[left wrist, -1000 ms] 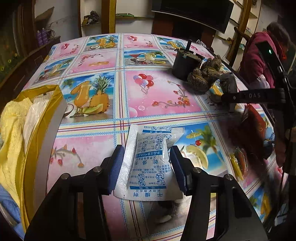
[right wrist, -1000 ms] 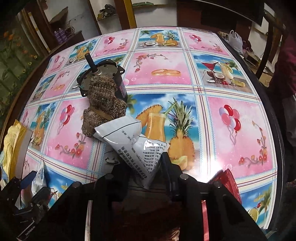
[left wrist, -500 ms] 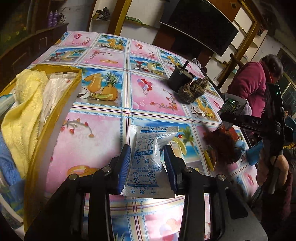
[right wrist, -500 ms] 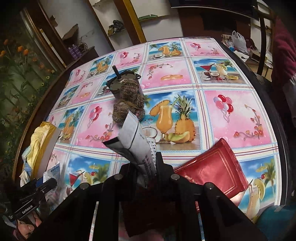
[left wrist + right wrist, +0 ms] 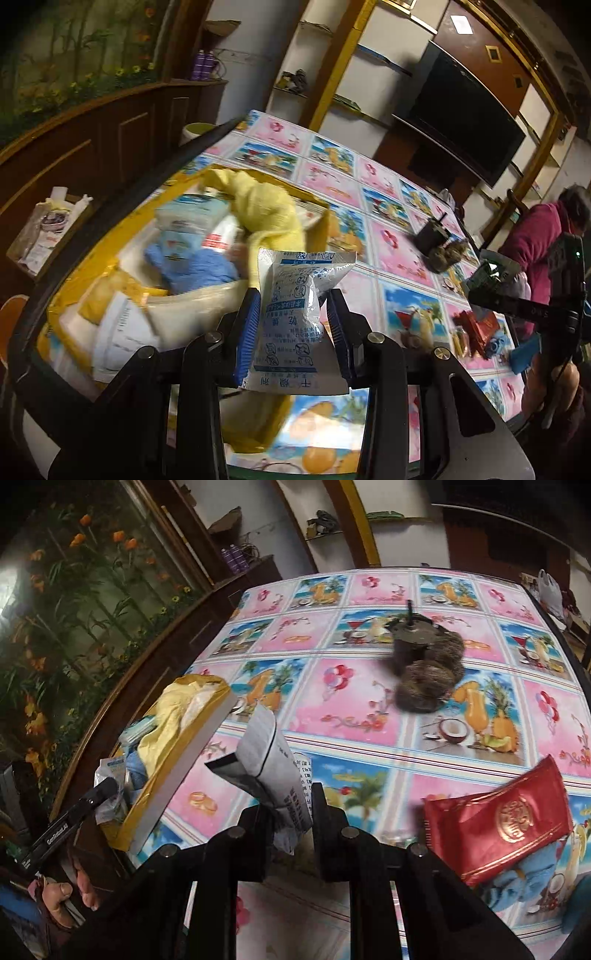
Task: Organize soft objects
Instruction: 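Carry desiccant packet with left tool toward box while right carries paper, then lower desiccant packet into box with left tool while right drops paper there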
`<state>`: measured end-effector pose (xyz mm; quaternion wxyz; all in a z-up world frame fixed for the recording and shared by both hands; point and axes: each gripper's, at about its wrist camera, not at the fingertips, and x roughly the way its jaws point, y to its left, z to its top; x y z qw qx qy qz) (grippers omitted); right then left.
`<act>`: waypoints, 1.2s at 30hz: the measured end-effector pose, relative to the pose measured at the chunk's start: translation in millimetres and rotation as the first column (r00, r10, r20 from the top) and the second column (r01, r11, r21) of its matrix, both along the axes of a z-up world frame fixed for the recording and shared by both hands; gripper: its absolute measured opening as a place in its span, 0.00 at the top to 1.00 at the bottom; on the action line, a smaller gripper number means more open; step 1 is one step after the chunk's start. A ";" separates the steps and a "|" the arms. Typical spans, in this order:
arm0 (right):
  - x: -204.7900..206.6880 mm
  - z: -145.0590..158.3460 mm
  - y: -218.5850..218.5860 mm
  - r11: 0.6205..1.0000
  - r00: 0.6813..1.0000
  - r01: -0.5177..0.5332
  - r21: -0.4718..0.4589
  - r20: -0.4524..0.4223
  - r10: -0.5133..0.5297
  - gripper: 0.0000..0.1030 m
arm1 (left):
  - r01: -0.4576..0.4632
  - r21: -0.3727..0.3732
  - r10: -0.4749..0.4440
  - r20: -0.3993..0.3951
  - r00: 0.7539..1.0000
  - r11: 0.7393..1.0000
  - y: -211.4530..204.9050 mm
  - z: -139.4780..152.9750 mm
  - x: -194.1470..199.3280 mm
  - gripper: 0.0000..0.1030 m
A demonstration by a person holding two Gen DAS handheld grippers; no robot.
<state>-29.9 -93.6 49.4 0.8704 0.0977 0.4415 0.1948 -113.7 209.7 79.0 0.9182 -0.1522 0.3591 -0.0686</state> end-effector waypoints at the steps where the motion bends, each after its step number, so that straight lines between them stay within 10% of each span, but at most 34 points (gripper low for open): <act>1: -0.3 1.0 11.6 1.000 1.000 -0.022 0.002 0.002 0.022 0.84 | -0.026 -0.004 0.026 0.001 1.000 1.000 9.8 -1.2 -1.2 0.64; 16: 12.1 -3.6 183.9 0.944 0.943 -0.331 -0.014 -0.050 0.330 0.85 | -0.161 0.015 0.161 -0.012 0.987 0.987 72.9 -23.1 14.6 0.64; 24: 42.7 -25.3 232.0 0.927 0.919 -0.375 -0.021 -0.138 0.369 0.85 | -0.220 0.018 0.220 -0.030 0.975 0.975 83.4 -35.4 20.5 0.46; 36: 53.6 -32.6 240.3 0.942 0.947 -0.317 -0.110 -0.082 0.310 0.66 | -0.338 0.239 0.323 0.101 0.941 0.910 58.9 -14.4 -3.5 0.30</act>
